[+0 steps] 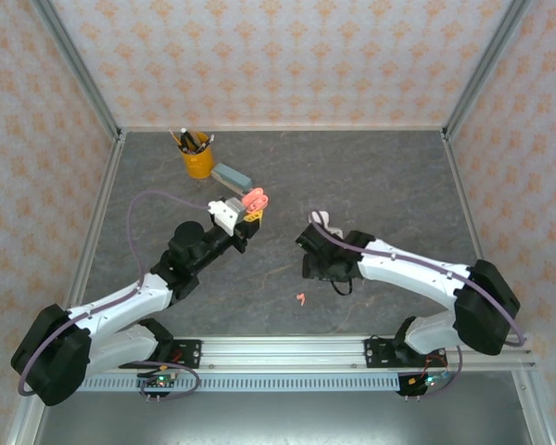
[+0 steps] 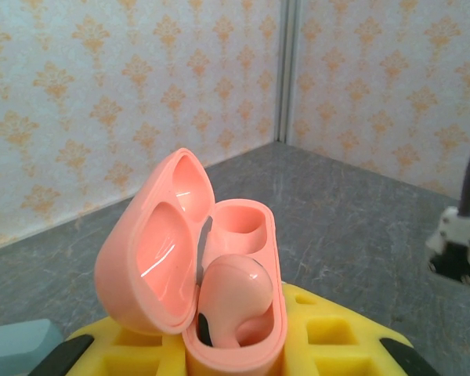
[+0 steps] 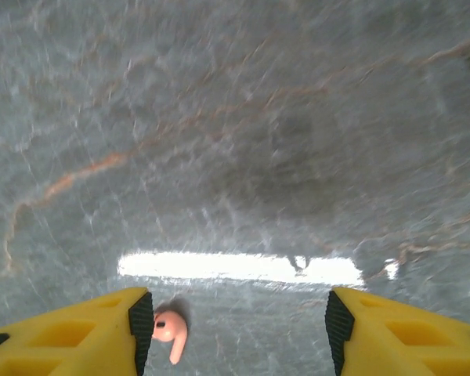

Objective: Insert the wireless bluetooth earbuds into the charging case

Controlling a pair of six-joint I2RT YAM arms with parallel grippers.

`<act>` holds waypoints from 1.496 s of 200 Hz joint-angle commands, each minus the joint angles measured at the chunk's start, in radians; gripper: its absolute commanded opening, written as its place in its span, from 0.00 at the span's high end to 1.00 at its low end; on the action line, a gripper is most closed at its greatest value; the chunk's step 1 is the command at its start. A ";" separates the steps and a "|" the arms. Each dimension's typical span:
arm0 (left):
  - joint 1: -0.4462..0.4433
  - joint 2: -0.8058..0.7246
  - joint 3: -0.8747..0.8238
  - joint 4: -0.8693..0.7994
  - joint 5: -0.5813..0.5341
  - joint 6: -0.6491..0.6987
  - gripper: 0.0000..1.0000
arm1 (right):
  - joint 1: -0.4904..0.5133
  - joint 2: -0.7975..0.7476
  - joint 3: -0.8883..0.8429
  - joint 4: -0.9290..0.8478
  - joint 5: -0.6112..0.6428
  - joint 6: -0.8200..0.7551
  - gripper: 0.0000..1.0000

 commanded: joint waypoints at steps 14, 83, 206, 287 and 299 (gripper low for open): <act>0.005 -0.036 -0.024 0.028 -0.053 0.012 1.00 | 0.079 0.094 0.033 -0.054 0.009 0.032 0.41; 0.026 -0.057 -0.044 0.034 -0.054 0.000 1.00 | 0.164 0.240 0.099 -0.046 0.007 0.033 0.44; 0.052 -0.064 -0.065 0.048 -0.048 -0.011 1.00 | 0.185 0.345 0.142 -0.019 -0.030 0.028 0.50; 0.055 -0.067 -0.068 0.050 -0.044 -0.019 1.00 | 0.186 0.360 0.137 -0.015 -0.021 0.052 0.55; 0.055 -0.067 -0.069 0.052 -0.045 -0.020 1.00 | 0.186 0.360 0.137 -0.014 -0.018 0.058 0.56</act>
